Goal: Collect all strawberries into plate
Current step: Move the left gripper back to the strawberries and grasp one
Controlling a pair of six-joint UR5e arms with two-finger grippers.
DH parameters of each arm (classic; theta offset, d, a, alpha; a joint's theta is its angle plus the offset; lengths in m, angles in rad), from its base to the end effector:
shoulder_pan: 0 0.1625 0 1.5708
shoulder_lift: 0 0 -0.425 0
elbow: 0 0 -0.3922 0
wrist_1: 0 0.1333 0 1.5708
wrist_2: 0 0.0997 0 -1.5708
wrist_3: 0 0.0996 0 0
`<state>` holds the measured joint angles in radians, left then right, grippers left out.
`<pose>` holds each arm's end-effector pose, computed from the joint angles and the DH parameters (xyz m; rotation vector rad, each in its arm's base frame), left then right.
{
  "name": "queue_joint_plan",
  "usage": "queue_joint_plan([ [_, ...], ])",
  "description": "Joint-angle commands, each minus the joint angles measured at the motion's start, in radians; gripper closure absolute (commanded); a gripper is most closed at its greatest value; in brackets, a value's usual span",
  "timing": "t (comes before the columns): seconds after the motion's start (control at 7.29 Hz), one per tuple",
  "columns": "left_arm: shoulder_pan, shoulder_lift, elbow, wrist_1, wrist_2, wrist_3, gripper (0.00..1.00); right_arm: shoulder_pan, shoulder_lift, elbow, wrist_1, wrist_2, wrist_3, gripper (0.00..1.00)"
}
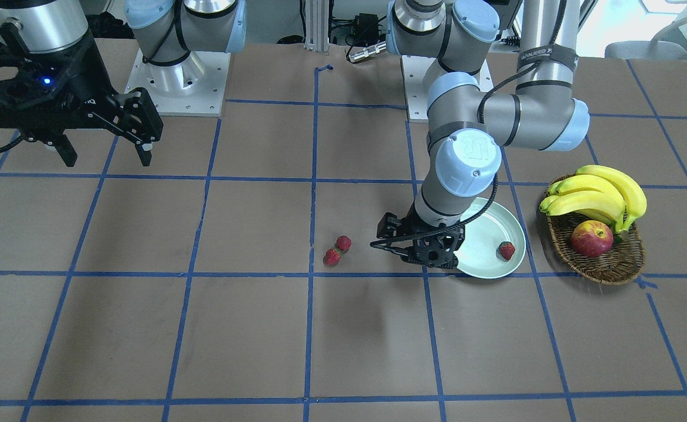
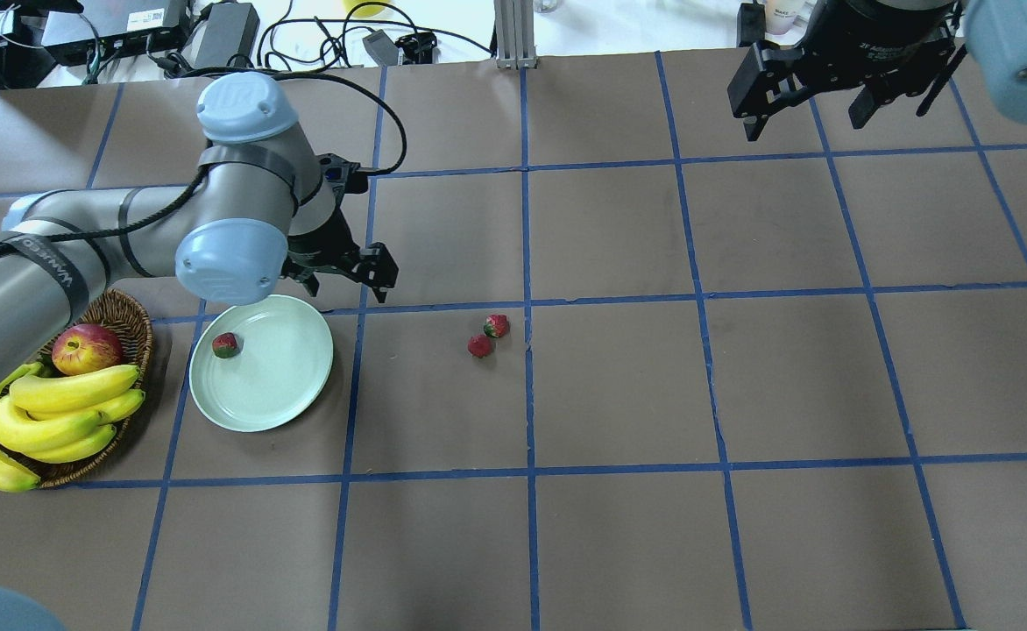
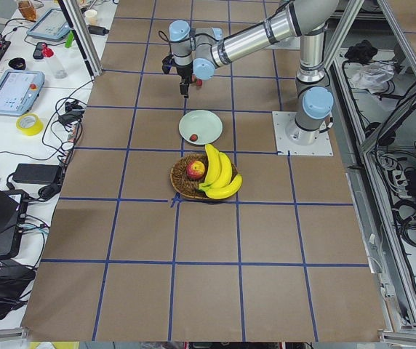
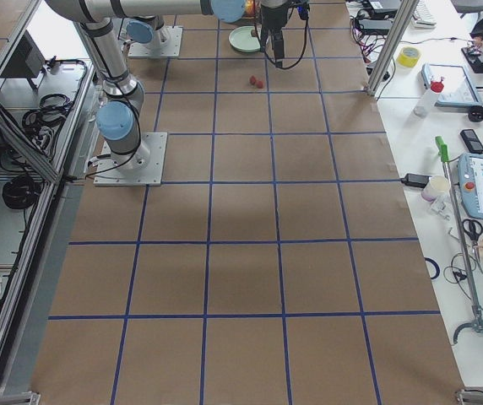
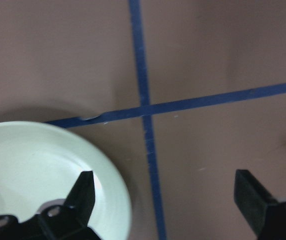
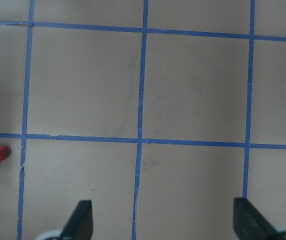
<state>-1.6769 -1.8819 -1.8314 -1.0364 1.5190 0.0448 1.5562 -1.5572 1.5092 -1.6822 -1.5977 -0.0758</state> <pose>-0.1965 -0.5381 0.2518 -0.2315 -3.0817 -0.0601 0.1231 -0.5136 0.5238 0.0915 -3.0966 0.2453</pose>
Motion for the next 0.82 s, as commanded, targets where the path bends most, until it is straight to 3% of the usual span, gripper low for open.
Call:
queue_joint_plan([
  [0.0,-0.095,-0.017,-0.005,0.042,-0.057,-0.059,0.0,-0.001,0.0,0.0,-0.002,-0.001,0.001,0.0],
  [0.69,-0.159,-0.107,-0.089,0.234,-0.086,-0.048,0.02,-0.001,0.006,0.0,-0.019,0.007,0.004,0.0],
])
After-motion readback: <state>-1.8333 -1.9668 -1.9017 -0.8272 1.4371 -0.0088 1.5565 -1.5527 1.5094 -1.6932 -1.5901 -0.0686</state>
